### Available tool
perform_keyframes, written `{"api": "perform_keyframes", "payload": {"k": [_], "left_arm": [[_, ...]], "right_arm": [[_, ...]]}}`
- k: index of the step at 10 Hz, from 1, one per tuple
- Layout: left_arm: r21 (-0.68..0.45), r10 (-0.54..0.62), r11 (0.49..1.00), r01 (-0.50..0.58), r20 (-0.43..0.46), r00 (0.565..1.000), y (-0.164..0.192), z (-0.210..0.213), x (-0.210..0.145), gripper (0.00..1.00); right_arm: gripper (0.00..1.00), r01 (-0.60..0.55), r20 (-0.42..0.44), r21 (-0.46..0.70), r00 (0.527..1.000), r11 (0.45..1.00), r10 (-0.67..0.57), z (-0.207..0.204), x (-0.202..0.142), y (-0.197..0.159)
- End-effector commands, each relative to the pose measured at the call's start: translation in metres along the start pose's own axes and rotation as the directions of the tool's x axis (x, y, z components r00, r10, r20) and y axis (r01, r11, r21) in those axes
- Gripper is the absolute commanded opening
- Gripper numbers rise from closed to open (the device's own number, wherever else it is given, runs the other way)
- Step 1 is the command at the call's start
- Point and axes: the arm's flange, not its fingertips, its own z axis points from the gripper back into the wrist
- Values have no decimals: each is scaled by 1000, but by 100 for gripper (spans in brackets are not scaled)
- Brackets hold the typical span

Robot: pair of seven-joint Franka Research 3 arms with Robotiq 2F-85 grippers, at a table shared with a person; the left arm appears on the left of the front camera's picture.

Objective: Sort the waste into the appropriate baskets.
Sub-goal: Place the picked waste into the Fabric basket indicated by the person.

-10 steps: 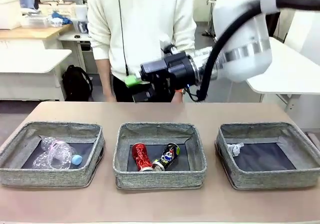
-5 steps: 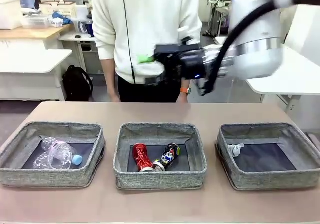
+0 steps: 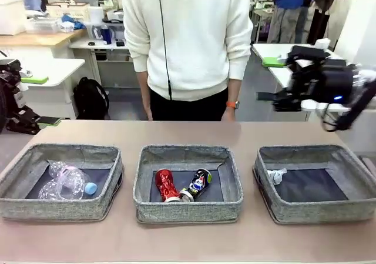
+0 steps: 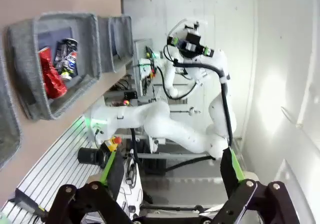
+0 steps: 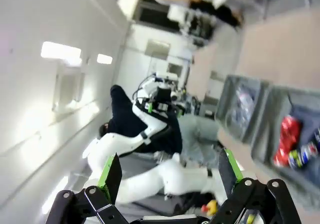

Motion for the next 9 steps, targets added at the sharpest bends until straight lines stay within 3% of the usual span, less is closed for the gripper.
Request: {"api": "perform_keyframes", "payload": {"k": [1, 3, 4, 5, 6, 9], "left_arm": [[-43, -66, 997, 65, -31, 997, 10, -11, 4, 100], [-42, -74, 997, 71, -78, 994, 19, -22, 5, 100], [-51, -64, 997, 60, -87, 994, 21, -22, 5, 100], [-29, -65, 998, 64, -17, 998, 22, -18, 8, 100], [-29, -47, 999, 45, -72, 996, 19, -25, 6, 100], [-29, -47, 999, 45, -72, 996, 19, -25, 6, 100]], "right_arm": [[100, 131, -94, -97, 986, 987, -140, 59, -51, -13], [100, 213, -214, -114, 948, 970, -233, 83, -64, -43], [100, 205, -205, -69, 955, 976, -215, 86, -68, -56], [100, 158, -167, -83, 971, 984, -170, 74, -69, -64], [100, 223, -188, -109, 952, 969, -240, 87, -31, -40], [100, 223, -188, -109, 952, 969, -240, 87, -31, -40]]}}
